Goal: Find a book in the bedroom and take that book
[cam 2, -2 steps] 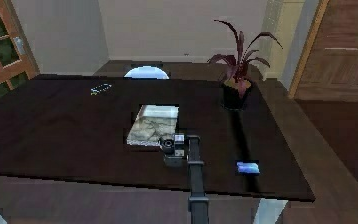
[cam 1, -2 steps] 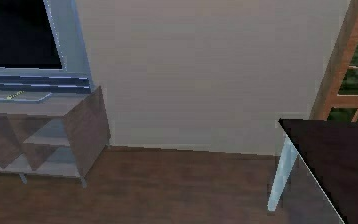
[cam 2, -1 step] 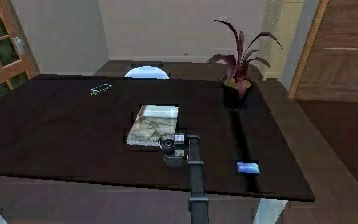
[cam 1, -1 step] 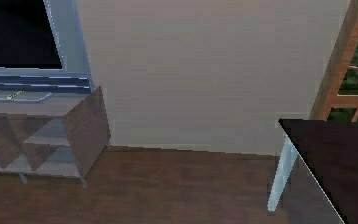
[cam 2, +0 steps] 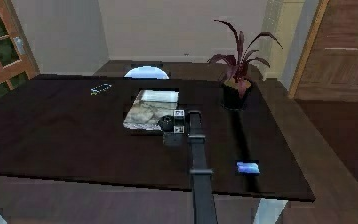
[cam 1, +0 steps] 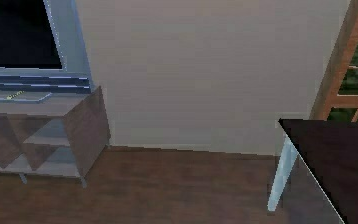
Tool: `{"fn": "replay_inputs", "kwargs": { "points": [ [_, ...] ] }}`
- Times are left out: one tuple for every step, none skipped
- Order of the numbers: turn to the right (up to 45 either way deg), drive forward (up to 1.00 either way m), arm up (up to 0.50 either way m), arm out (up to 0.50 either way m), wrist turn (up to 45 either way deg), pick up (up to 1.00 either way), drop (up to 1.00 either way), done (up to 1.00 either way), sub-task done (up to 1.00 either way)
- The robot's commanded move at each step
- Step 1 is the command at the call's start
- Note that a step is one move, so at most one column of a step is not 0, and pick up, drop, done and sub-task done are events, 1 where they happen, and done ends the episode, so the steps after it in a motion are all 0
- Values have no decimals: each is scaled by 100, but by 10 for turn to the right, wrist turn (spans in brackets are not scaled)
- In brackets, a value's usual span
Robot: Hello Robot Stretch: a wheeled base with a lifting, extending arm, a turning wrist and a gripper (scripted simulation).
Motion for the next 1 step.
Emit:
{"fn": "replay_inputs", "kwargs": {
  "points": [
    [0,0,0,0,0,0,0,100,0]
  ]
}}
